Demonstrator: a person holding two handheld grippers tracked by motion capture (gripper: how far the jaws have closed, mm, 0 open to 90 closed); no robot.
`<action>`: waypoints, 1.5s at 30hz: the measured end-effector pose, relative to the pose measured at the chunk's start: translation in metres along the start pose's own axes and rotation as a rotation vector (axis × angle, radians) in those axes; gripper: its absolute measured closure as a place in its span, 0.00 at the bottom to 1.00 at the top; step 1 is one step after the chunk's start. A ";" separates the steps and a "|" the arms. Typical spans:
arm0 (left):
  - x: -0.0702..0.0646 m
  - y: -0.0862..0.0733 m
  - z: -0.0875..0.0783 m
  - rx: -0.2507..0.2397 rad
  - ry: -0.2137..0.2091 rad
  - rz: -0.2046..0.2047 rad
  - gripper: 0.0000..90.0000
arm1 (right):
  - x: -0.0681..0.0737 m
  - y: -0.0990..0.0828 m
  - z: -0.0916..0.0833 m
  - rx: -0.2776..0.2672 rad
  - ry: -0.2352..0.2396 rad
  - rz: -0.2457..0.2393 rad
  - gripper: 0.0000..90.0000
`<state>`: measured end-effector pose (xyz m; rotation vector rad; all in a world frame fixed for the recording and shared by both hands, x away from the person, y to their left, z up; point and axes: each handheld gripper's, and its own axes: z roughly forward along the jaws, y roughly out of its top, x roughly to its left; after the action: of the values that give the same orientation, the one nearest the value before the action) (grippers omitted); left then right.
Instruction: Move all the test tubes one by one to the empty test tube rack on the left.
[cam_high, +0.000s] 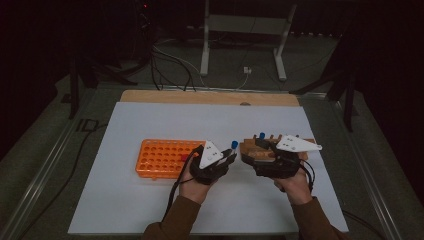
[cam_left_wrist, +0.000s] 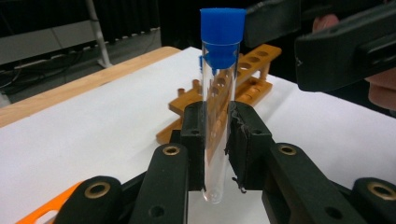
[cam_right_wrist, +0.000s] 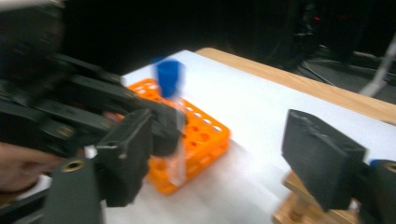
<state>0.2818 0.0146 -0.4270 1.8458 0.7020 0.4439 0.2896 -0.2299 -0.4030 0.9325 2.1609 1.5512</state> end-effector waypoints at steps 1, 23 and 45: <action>0.002 0.000 -0.001 -0.003 0.004 -0.003 0.86 | -0.003 -0.001 0.000 0.004 -0.015 0.005 0.22; 0.036 -0.002 -0.037 -0.054 0.075 -0.051 0.86 | -0.033 -0.017 -0.016 -0.008 -0.148 0.049 0.01; 0.067 -0.022 -0.079 -0.097 0.170 -0.097 0.86 | -0.041 -0.020 -0.028 -0.021 -0.191 0.056 0.00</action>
<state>0.2797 0.1203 -0.4197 1.6883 0.8665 0.5663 0.2960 -0.2812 -0.4159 1.0959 1.9989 1.4426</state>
